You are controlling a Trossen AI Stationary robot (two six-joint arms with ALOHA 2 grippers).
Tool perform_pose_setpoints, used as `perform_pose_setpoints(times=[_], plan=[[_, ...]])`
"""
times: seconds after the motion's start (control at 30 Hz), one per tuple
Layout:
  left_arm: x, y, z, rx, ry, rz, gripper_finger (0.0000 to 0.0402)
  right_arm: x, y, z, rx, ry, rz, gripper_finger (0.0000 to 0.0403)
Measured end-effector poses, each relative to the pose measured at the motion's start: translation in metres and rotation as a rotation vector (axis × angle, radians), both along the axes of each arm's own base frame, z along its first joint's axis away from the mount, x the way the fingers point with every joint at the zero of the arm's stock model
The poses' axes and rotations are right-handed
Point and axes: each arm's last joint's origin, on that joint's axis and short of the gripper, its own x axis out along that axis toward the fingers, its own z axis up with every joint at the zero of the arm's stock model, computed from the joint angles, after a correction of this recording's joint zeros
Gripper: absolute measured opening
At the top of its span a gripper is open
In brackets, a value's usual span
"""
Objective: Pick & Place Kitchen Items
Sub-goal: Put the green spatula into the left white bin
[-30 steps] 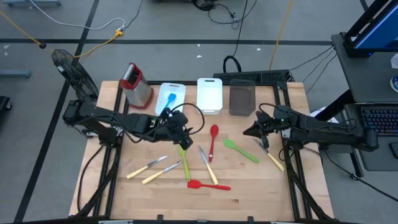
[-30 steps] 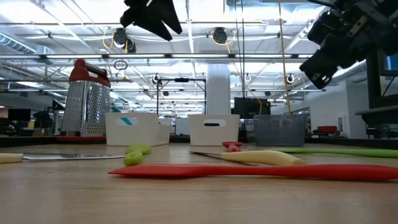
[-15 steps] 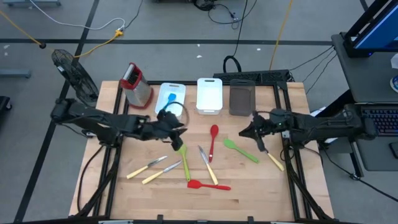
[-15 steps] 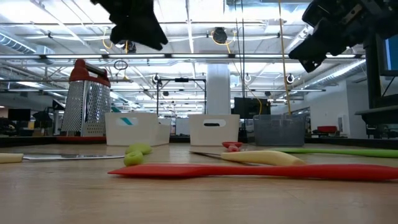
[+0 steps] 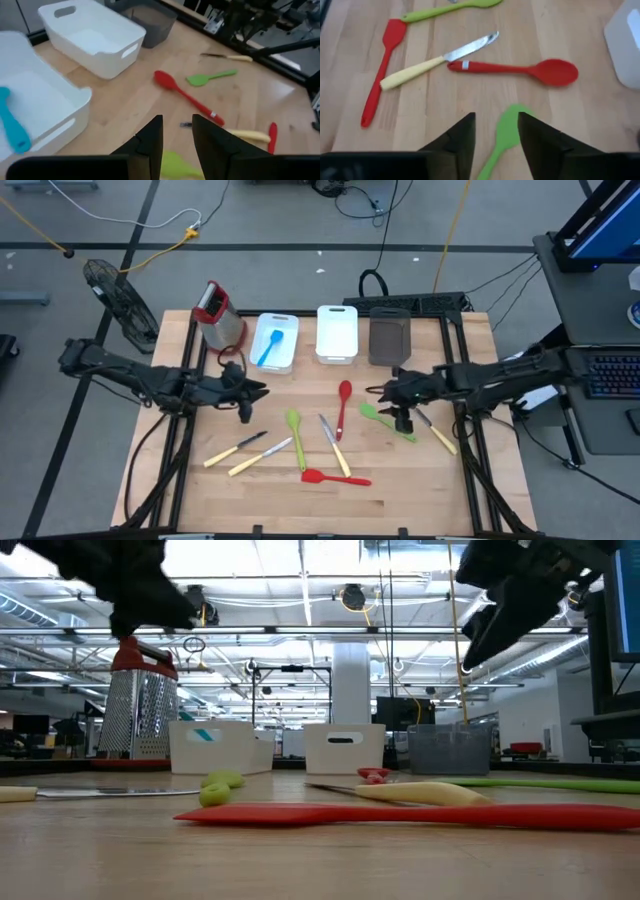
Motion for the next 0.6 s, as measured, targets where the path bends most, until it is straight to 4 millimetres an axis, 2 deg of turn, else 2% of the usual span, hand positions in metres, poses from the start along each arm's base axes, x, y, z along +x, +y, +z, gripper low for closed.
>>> perform_pose_setpoints(times=[0.17, 0.3, 0.4, 0.6], plan=[[-0.01, 0.0, -0.008, -0.013, -0.017, -0.004, 0.0106, 0.014, 0.006, -0.011, 0.014, 0.123, -0.015, 0.0192], [-0.014, 0.0, -0.01, -0.02, 0.0, -0.011, 0.0106, 0.012, 0.01, -0.028, 0.018, 0.294, -0.034, 0.0216], [-0.014, -0.001, -0.01, -0.014, 0.003, -0.024, 0.0106, 0.007, 0.011, -0.037, 0.028, 0.423, -0.076, 0.0221], [-0.014, -0.001, -0.01, 0.004, 0.007, -0.036, 0.0106, 0.002, 0.02, -0.043, 0.132, 0.521, -0.114, 0.0214]])
